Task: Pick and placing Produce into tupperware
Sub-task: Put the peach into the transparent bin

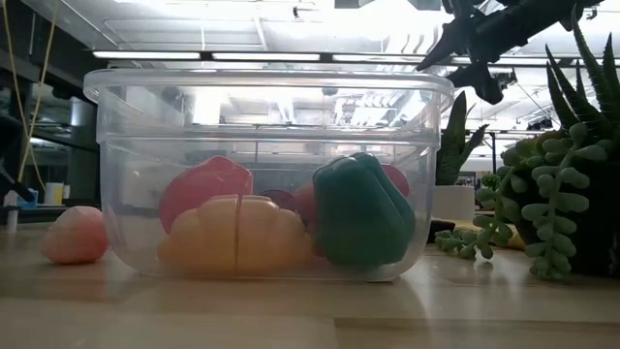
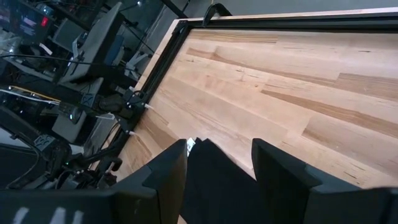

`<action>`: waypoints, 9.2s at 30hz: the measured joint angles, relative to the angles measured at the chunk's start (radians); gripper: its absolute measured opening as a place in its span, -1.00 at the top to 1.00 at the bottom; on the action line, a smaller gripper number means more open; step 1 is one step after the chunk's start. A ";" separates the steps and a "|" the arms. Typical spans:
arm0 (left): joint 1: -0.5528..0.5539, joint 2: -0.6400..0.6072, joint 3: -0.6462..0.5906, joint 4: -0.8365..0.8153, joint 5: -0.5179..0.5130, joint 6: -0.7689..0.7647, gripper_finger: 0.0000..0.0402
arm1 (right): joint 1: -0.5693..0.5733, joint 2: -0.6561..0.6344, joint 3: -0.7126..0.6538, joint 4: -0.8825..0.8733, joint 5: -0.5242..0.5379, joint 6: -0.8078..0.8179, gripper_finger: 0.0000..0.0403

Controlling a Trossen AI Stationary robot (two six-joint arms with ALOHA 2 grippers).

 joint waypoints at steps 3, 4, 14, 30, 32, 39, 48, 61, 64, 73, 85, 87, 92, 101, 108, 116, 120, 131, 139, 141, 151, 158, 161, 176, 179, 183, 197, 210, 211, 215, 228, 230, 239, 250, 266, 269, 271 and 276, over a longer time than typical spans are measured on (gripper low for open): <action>0.000 0.020 0.000 0.003 0.001 0.000 0.31 | 0.000 0.000 0.000 0.000 0.000 0.000 0.15; 0.000 0.031 0.000 0.008 0.001 0.000 0.31 | 0.000 0.000 0.000 0.000 0.000 -0.001 0.15; 0.001 0.074 0.000 0.039 -0.014 -0.050 0.31 | 0.000 0.000 0.000 0.000 0.001 -0.009 0.15; 0.014 0.074 0.000 0.058 -0.051 0.037 0.30 | 0.000 0.000 0.000 0.000 0.001 -0.008 0.15; 0.027 0.074 0.000 0.062 -0.049 0.038 0.25 | 0.000 0.000 0.000 0.000 0.001 -0.008 0.15; 0.095 0.074 0.000 0.142 0.036 0.148 0.00 | 0.000 0.000 0.000 0.000 0.001 0.008 0.15; 0.114 0.078 0.000 0.190 0.079 0.222 0.05 | 0.000 0.000 0.000 0.000 0.001 0.008 0.15; 0.120 0.223 0.038 0.347 0.135 0.246 -0.17 | 0.000 0.000 0.000 0.000 0.001 0.010 0.15; 0.130 0.243 0.054 0.344 0.132 0.242 -0.26 | 0.000 0.000 0.000 -0.001 0.001 0.011 0.15; 0.171 0.264 0.066 0.345 0.121 0.236 -0.36 | 0.000 0.000 0.000 -0.003 0.001 0.011 0.15; 0.179 0.264 0.066 0.346 0.111 0.237 -0.23 | 0.000 0.000 0.000 -0.007 0.001 0.006 0.15; 0.179 0.264 0.066 0.349 0.108 0.237 -0.21 | 0.000 0.000 0.000 -0.007 0.001 0.004 0.15; 0.179 0.264 0.066 0.361 0.084 0.237 -0.19 | 0.000 0.000 0.000 -0.007 0.001 0.004 0.15; 0.179 0.264 0.066 0.370 0.082 0.239 -0.19 | 0.000 0.000 0.000 -0.007 0.001 0.007 0.15; 0.197 0.264 0.066 0.370 0.111 0.246 -0.19 | 0.000 0.000 0.000 -0.007 0.002 0.007 0.15; 0.225 0.264 0.066 0.370 0.135 0.245 -0.19 | 0.000 0.000 0.000 -0.007 0.002 0.010 0.15; 0.223 0.263 0.066 0.371 0.151 0.246 -0.19 | 0.000 0.000 0.000 -0.007 0.002 0.010 0.15; 0.223 0.263 0.066 0.372 0.156 0.245 -0.11 | 0.000 0.000 0.000 -0.007 0.002 0.008 0.15; 0.223 0.263 0.066 0.377 0.158 0.238 0.07 | 0.000 0.000 0.000 -0.007 0.002 0.005 0.15; 0.223 0.263 0.066 0.387 0.162 0.238 0.11 | 0.000 0.000 0.000 -0.007 0.002 0.003 0.15; 0.223 0.263 0.066 0.408 0.164 0.237 0.33 | 0.000 0.000 0.000 -0.008 0.002 0.003 0.15; 0.223 0.263 0.066 0.407 0.164 0.237 0.42 | 0.000 0.000 0.000 -0.008 0.002 0.003 0.15; 0.223 0.263 0.066 0.407 0.163 0.236 0.41 | 0.000 0.000 0.000 -0.008 0.002 0.003 0.15; 0.223 0.195 0.065 0.354 0.164 0.235 0.42 | 0.000 0.000 0.000 -0.008 0.002 -0.011 0.15; 0.221 0.150 0.065 0.274 0.167 0.234 0.42 | 0.000 0.000 0.000 -0.008 0.001 -0.012 0.15; 0.221 0.076 0.065 0.163 0.172 0.234 0.42 | 0.000 0.000 0.000 -0.008 0.002 -0.019 0.15; 0.223 -0.226 0.065 -0.112 0.253 0.233 0.43 | 0.000 0.000 0.000 -0.009 0.001 -0.044 0.15; 0.234 -0.432 0.065 -0.178 0.266 0.286 0.43 | 0.000 0.000 0.000 -0.011 0.001 -0.119 0.15; 0.244 -0.436 0.067 -0.174 0.272 0.296 0.43 | 0.000 0.000 0.000 -0.009 0.001 -0.126 0.15; 0.302 -0.444 0.100 -0.184 0.304 0.345 0.43 | 0.000 0.000 0.000 0.001 -0.009 -0.150 0.15; 0.586 -0.424 0.290 -0.319 0.604 0.526 0.43 | 0.000 0.000 0.000 0.001 -0.111 -0.248 0.15; 0.614 -0.399 0.320 -0.331 0.659 0.526 0.43 | 0.000 0.000 0.000 0.001 -0.127 -0.271 0.15; 0.658 -0.220 0.488 -0.436 0.807 0.538 0.43 | 0.000 0.000 0.000 0.001 -0.194 -0.353 0.15; 0.674 -0.041 0.610 -0.467 0.936 0.481 0.43 | 0.000 0.000 0.000 -0.015 -0.259 -0.440 0.15; 0.707 0.063 0.617 -0.469 1.055 0.303 0.43 | 0.000 0.000 0.001 -0.045 -0.304 -0.484 0.15; 0.707 0.065 0.614 -0.497 1.062 0.286 0.43 | 0.000 0.000 0.001 -0.045 -0.304 -0.491 0.15; 0.707 0.064 0.615 -0.505 1.055 0.286 0.43 | 0.000 0.000 0.001 -0.044 -0.304 -0.492 0.15; 0.707 0.064 0.615 -0.559 1.075 0.286 0.43 | 0.000 0.000 0.001 -0.045 -0.304 -0.501 0.15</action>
